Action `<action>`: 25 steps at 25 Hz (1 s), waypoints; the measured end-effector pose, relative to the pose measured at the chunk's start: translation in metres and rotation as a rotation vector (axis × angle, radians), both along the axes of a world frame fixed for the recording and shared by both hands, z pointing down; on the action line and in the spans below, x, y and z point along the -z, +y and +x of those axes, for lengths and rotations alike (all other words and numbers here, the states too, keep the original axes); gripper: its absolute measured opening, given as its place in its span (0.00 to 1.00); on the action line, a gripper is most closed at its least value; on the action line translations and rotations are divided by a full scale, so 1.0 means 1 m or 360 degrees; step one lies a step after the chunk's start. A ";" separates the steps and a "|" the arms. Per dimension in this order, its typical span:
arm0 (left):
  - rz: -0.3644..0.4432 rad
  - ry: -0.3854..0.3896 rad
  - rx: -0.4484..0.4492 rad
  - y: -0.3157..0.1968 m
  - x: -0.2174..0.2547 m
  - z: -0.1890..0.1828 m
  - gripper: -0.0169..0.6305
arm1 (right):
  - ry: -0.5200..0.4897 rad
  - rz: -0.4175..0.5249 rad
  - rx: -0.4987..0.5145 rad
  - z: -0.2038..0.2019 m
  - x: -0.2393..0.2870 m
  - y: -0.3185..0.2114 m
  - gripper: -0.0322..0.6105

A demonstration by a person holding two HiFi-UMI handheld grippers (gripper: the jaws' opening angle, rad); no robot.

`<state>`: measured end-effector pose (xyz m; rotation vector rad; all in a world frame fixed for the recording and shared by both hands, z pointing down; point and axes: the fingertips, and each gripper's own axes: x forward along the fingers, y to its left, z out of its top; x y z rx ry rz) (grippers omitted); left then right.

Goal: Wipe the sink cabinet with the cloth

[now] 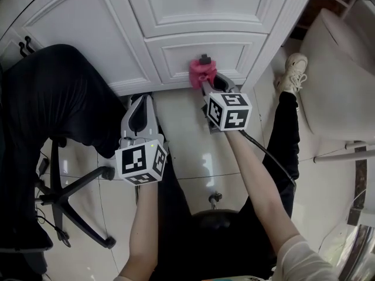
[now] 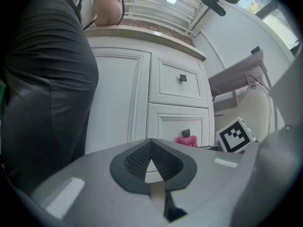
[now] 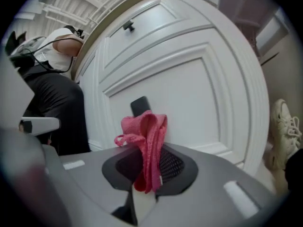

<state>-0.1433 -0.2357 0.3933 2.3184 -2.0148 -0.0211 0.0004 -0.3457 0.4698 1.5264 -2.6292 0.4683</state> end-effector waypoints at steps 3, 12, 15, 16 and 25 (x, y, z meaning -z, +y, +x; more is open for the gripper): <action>0.0002 0.0013 0.0014 -0.006 0.000 0.001 0.05 | 0.0031 0.0051 -0.0169 0.048 0.005 -0.005 0.15; 0.0032 -0.0022 -0.0074 -0.009 0.012 0.035 0.05 | 0.0052 -0.0009 -0.0661 0.175 0.003 -0.004 0.15; 0.0075 -0.0031 -0.0098 -0.007 0.026 0.041 0.05 | 0.0042 -0.0035 -0.0815 0.213 0.013 0.002 0.15; 0.0090 -0.0022 -0.0089 -0.006 0.031 0.041 0.05 | 0.0028 -0.0011 -0.0823 0.217 0.024 0.007 0.15; 0.0293 0.0000 -0.0165 0.025 0.105 0.083 0.05 | -0.0242 0.0307 -0.0573 0.148 0.162 0.112 0.15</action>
